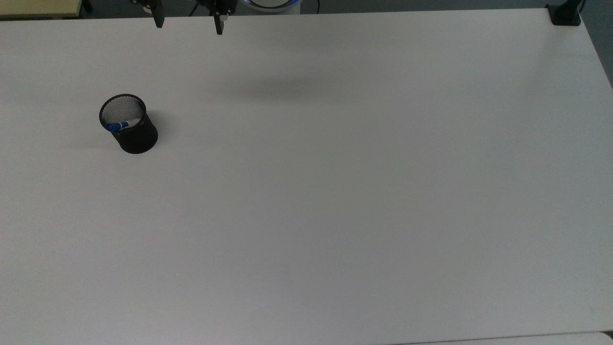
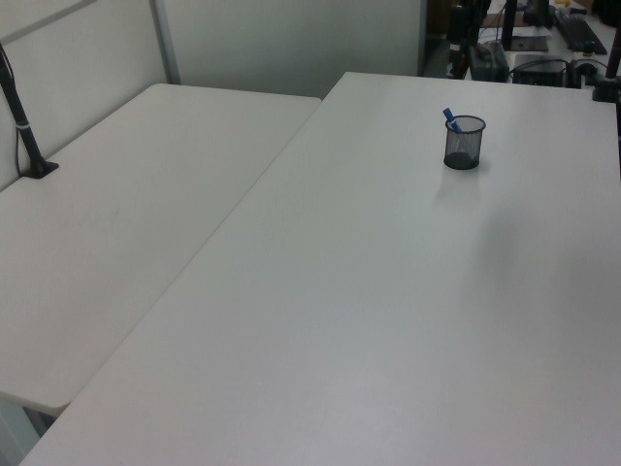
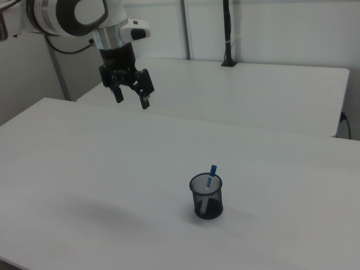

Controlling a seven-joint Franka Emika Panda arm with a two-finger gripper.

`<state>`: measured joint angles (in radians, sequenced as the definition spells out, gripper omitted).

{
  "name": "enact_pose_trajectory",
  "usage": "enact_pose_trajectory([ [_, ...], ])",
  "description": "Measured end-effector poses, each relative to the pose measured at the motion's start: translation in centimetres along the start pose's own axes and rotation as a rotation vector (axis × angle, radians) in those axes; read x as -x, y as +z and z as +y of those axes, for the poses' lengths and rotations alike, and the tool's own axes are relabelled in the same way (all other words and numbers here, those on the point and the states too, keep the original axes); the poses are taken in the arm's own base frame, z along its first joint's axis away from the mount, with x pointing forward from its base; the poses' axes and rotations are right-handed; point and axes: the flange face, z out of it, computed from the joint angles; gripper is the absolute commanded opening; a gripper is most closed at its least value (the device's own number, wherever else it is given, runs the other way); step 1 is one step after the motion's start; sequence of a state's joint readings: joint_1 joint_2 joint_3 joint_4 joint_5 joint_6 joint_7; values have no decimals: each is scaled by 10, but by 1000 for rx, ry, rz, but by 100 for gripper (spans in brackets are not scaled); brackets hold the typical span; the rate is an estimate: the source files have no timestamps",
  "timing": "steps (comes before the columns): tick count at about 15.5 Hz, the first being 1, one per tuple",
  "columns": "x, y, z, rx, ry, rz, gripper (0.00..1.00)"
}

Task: Remove the marker
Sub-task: 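Move the open gripper over the black mesh pen cup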

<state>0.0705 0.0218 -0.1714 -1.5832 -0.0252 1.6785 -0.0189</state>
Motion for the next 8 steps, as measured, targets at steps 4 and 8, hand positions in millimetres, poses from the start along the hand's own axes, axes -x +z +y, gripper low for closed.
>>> enact_pose_trajectory([
  [4, 0, -1, 6, 3, -11, 1, 100],
  [8, 5, 4, 59, 22, -165, -12, 100],
])
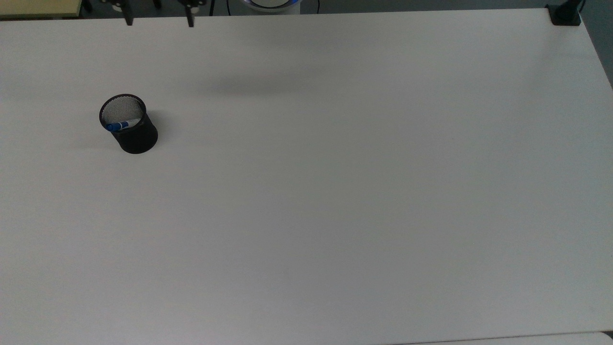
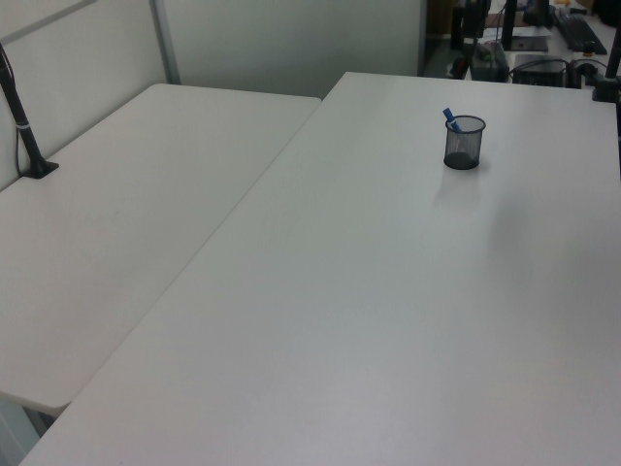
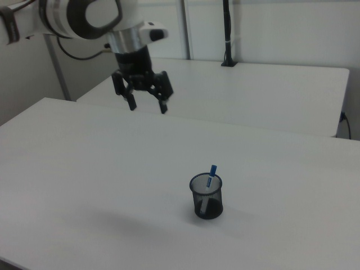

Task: Remove the marker
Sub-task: 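Move the open gripper over the black mesh pen cup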

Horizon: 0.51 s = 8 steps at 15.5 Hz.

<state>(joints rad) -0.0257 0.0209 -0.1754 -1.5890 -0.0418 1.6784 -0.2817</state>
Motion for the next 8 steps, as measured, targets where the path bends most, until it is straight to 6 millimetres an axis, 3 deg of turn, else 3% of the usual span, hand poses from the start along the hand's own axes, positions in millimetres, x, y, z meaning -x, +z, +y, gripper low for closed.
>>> enact_pose_trajectory([
  [4, 12, 35, 56, 25, -5, -32, 100],
  [7, 1, 83, 80, 66, 47, 33, 100],
  [8, -3, 107, 86, 82, 69, 65, 100],
])
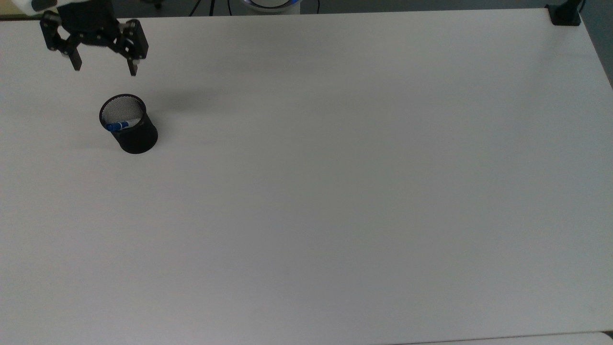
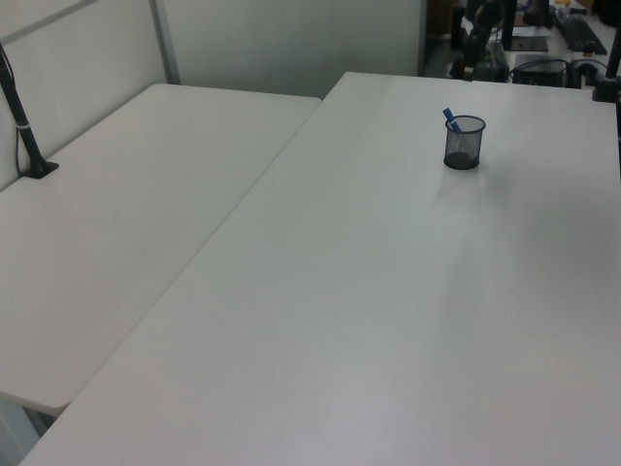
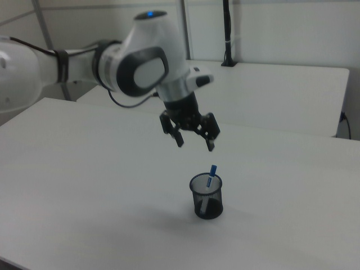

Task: Remove the marker
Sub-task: 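Move the open gripper over the black mesh pen cup, then lower the gripper into the cup and close on the blue-capped marker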

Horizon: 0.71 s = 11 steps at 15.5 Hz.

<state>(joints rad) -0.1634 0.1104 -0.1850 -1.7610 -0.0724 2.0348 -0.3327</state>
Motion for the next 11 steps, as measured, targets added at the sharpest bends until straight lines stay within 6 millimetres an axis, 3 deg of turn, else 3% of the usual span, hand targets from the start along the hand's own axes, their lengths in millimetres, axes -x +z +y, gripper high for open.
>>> enact_pose_trajectory([
  [5, -5, 63, -1, 26, 27, 56, 100],
  [7, -10, 82, -2, 33, 26, 62, 95],
  [9, -14, 101, -3, 40, 31, 71, 75],
  [10, -16, 109, -2, 44, 33, 79, 54],
  [11, -18, 115, -2, 47, 37, 86, 23],
])
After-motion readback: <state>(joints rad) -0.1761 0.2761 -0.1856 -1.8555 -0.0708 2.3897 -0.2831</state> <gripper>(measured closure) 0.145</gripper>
